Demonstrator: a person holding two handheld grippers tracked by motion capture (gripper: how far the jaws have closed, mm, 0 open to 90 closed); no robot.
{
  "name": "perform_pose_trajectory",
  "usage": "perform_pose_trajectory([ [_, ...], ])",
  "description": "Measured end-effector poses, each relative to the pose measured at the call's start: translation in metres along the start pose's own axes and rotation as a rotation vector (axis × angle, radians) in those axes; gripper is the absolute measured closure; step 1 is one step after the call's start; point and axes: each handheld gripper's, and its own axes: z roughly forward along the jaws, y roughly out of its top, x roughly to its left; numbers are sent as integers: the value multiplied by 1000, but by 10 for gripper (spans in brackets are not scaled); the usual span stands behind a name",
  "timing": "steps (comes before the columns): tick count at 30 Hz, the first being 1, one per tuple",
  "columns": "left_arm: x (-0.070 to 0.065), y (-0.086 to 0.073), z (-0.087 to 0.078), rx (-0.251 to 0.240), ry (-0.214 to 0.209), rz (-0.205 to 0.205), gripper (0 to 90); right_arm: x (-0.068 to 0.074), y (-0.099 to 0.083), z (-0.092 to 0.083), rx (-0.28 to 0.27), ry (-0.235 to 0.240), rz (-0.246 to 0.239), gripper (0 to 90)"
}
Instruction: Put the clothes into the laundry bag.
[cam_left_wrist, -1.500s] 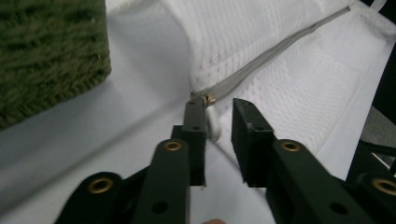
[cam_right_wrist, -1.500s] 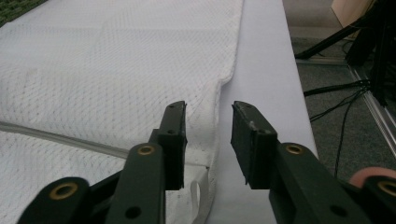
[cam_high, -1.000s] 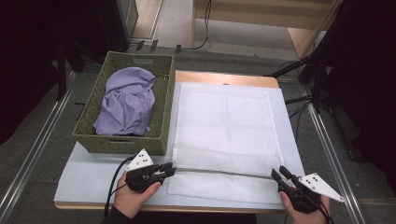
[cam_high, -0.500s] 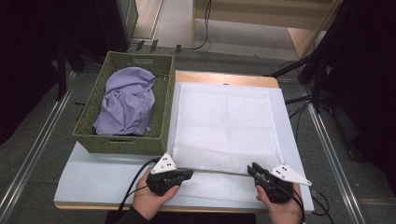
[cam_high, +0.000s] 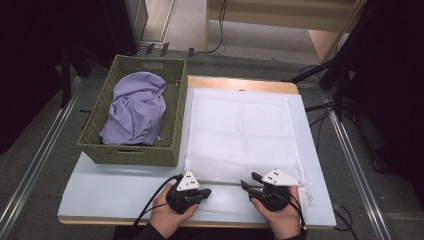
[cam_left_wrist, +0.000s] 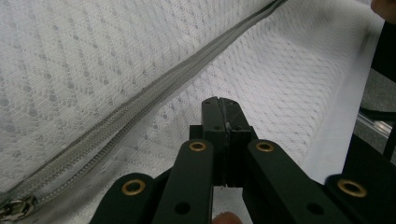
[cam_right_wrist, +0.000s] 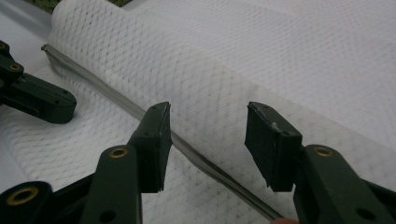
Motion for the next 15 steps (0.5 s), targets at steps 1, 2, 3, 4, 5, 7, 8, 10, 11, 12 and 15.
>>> perform_pose_trajectory([
  [1, 0, 0, 0, -1, 0, -1, 900, 0, 0, 2, 6, 0, -2, 492],
  [2, 0, -1, 0, -1, 2, 5, 900, 0, 1, 4, 10, 4, 0, 491],
  [3, -1, -1, 0, -2, 11, 12, 900, 0, 2, 6, 16, 5, -1, 491],
  [4, -2, -1, 0, -1, 16, 21, 900, -1, 2, 8, 25, 9, -1, 506],
  [5, -2, -1, 0, -5, 13, 22, 900, -1, 3, 11, 38, 21, -3, 530],
  [7, -1, 0, 0, 4, 10, 16, 900, 1, 4, 16, 57, 44, -20, 545],
  [8, 1, 0, 0, 4, -3, 2, 900, 1, 5, 18, 65, 44, -28, 550],
  [10, 3, 0, 0, 8, -19, -13, 900, 4, 5, 24, 79, 58, -42, 549],
  [11, 3, 0, 1, 4, -24, -18, 900, 5, 5, 30, 95, 62, -50, 558],
  [12, 3, 0, 1, 4, -24, -18, 900, 5, 5, 30, 95, 62, -50, 558],
  [15, 3, 0, 0, 5, -21, -14, 900, 7, 4, 35, 123, 57, -69, 637],
])
